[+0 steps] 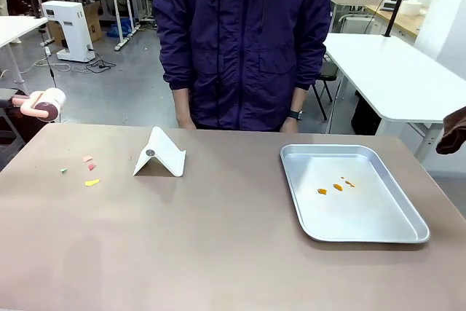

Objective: Clean the surface of the table.
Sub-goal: If a person points to the right, clean the right side of the table with your right hand, and if they point to the left, clean the left side with your left hand.

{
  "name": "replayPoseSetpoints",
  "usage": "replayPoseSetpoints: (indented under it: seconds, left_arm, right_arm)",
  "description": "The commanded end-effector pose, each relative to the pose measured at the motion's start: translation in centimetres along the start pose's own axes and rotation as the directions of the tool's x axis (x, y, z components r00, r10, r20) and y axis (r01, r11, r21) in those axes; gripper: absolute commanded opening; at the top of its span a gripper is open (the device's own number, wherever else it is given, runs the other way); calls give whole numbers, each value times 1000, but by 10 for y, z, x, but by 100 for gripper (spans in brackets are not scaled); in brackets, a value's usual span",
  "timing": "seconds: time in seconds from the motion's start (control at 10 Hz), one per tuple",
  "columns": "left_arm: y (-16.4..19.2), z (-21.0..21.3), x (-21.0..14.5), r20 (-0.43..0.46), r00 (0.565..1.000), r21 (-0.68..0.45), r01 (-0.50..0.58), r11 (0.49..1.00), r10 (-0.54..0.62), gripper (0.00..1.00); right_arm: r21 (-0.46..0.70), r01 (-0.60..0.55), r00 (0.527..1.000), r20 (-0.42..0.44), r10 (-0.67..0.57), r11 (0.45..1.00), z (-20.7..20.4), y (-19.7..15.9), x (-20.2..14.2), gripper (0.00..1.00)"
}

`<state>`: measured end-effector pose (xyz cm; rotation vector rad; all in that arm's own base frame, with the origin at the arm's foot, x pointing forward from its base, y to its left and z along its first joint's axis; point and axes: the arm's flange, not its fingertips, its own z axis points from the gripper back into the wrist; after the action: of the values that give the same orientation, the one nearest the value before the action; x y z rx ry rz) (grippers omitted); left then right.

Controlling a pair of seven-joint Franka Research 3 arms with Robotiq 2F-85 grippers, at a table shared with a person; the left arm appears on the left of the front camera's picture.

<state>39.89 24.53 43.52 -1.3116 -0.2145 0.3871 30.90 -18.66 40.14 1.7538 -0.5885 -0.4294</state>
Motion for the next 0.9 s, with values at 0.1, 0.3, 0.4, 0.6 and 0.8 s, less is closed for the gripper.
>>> replayPoseSetpoints:
  seconds: [0.1,0.3,0.4,0.6,0.8]
  left_arm:
    - [-2,1,-4,-10,1000,-5,16,1000,-16,0]
    - [-2,1,-4,-10,1000,-5,16,1000,-16,0]
    - [-2,1,-4,-10,1000,-5,16,1000,-16,0]
    - [-2,1,-4,-10,1000,-5,16,1000,-16,0]
    - [-2,1,-4,-10,1000,-5,16,1000,-16,0]
  right_arm:
    - [10,1,1000,-6,-1,1000,0,6,-2,0]
    - [10,1,1000,-6,-1,1000,0,6,-2,0]
    - [10,1,1000,-6,-1,1000,0,6,-2,0]
    - [10,1,1000,-6,-1,1000,0,6,-2,0]
    - [10,1,1000,-6,-1,1000,0,6,-2,0]
